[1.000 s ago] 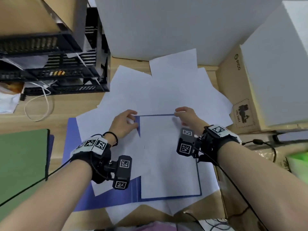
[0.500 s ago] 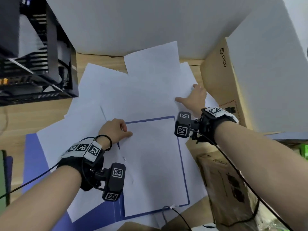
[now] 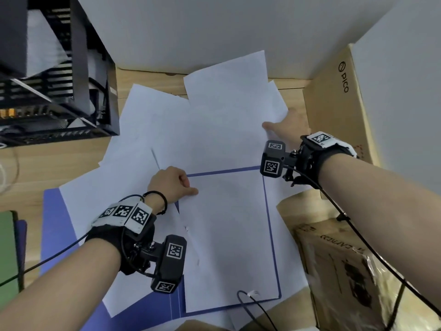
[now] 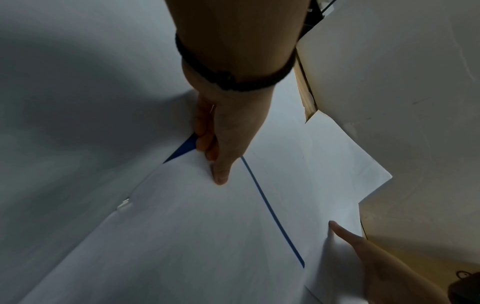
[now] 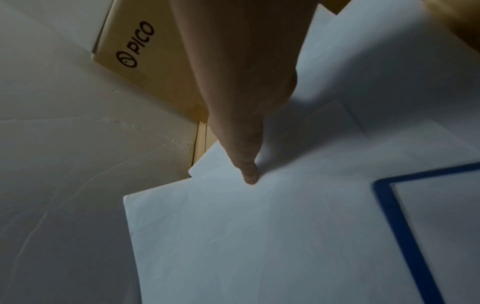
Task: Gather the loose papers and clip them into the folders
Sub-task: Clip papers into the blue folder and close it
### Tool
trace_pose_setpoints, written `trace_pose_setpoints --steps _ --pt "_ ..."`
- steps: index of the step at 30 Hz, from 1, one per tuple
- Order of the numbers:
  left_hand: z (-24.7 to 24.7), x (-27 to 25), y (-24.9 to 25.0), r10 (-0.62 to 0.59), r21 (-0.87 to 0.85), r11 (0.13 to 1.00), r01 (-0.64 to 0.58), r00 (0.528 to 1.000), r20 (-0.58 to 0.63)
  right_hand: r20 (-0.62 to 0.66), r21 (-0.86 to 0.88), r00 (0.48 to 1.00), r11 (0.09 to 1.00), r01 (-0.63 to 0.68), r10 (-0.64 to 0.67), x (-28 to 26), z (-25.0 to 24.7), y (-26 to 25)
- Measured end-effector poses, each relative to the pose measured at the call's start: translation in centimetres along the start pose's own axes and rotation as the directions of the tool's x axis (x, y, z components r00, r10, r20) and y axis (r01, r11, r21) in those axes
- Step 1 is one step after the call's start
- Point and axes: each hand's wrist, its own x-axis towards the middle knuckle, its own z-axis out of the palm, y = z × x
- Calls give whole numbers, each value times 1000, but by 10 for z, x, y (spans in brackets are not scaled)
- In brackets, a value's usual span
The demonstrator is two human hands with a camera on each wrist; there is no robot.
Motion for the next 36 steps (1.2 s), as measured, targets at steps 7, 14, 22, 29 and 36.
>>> trace_pose_setpoints --steps 7,14,22,29,36 --pt "0 -4 0 -1 -22 1000 1 1000 -20 90 95 985 986 137 -146 -11 -13 -10" --pt "12 -19 2 35 -63 997 -40 996 -85 -71 18 937 938 345 -343 -58 -8 -11" --pt "26 -46 -8 168 -24 986 -168 986 9 -356 268 862 844 464 -361 -139 -43 -19" --pt "45 -85 -35 190 101 971 -215 958 216 5 150 856 847 510 -517 -214 5 -3" --pt "50 -124 -93 189 160 957 -241 940 286 252 390 693 726 566 -676 -269 35 -22"
